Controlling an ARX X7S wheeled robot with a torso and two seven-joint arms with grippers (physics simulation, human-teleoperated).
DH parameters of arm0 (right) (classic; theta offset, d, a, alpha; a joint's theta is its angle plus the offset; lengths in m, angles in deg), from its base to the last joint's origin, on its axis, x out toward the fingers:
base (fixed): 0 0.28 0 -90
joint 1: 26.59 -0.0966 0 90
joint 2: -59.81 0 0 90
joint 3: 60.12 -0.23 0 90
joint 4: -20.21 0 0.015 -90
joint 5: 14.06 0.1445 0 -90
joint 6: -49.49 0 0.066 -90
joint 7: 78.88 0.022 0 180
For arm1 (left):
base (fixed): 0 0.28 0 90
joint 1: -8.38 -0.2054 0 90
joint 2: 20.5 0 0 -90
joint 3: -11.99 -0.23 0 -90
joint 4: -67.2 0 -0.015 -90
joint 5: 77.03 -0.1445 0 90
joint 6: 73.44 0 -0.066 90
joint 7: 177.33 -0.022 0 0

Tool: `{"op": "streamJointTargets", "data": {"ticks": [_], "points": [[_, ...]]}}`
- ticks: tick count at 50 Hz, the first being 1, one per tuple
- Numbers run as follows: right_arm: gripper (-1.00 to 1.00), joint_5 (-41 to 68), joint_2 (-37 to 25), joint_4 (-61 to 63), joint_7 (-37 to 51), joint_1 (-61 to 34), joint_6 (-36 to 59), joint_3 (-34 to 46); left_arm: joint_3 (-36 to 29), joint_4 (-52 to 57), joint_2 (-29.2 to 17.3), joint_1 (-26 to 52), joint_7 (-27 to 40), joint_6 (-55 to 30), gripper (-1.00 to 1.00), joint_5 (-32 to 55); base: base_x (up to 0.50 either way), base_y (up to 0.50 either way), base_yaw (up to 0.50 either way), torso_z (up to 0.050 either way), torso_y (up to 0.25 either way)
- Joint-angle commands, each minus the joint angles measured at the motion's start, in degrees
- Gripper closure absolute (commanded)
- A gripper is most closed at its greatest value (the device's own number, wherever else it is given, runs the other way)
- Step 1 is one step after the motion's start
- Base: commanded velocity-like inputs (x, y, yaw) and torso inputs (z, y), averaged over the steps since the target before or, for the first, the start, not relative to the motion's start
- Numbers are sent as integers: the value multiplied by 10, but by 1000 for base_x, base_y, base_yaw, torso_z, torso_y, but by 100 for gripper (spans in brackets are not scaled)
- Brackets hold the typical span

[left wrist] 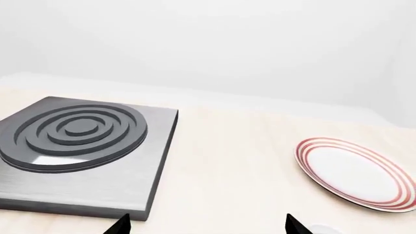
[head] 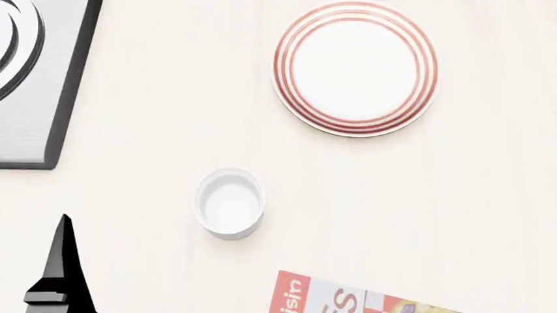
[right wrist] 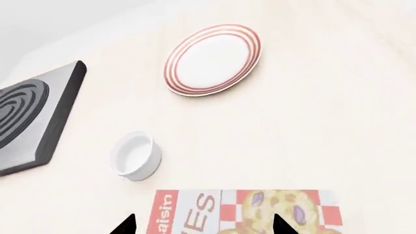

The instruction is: Pick the akita bowl on the cookies box and place it on the plate.

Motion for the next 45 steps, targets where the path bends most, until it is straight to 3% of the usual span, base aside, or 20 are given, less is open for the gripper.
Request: {"op": "streamJointTargets", "data": {"ticks": [1,5,11,16,45], "points": [[-100,-15,40,0,0,41,-60,-4,5,-10,8,1,-26,-5,-100,0,0,0,0,0,0],[-100,-30,31,0,0,61,-60,-9,4,-11,6,1,-25,-3,-100,0,0,0,0,0,0],[-100,-60,33,0,0,204,-18,-95,0,-13,6,0,-24,0,-100,-2,0,0,0,0,0],[-100,-64,36,0,0,266,5,-145,-1,-12,4,-1,-22,1,-100,-1,0,0,0,0,0],[-100,-67,8,0,-1,372,25,-224,-9,-19,-2,0,-17,8,-100,1,0,0,0,0,0]]}}
